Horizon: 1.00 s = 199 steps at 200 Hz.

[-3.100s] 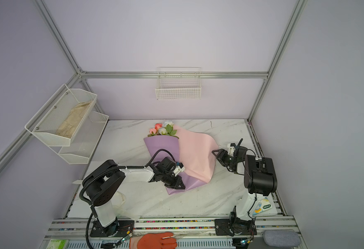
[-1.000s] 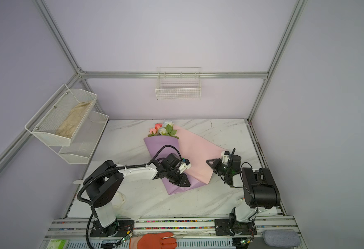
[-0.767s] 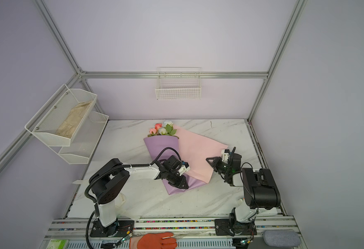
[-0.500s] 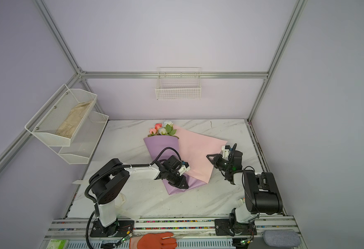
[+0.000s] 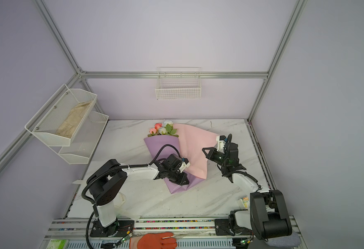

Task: Tie the bouquet of fake flowers

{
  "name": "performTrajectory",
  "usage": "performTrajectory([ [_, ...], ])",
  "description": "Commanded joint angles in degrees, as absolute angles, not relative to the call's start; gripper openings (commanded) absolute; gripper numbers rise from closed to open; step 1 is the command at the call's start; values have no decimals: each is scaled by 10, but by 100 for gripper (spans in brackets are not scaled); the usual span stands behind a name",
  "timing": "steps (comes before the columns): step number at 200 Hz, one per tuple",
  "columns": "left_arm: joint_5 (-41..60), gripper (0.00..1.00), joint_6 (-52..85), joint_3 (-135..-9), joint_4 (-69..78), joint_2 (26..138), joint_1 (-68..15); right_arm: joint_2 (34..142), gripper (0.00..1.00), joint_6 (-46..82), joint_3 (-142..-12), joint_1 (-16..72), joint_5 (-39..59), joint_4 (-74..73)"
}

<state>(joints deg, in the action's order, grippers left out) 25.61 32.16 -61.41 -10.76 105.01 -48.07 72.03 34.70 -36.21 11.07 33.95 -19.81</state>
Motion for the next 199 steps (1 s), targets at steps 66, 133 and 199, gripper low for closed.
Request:
performTrajectory([
  [66,162,11,371,-507,-56,885,-455,723,3,340,-440,211,214,-97],
  [133,110,9,409,-434,-88,795,-413,783,4,367,-505,295,171,-92],
  [199,145,11,502,-355,-6,754,-343,919,6,333,-636,416,84,-16],
])
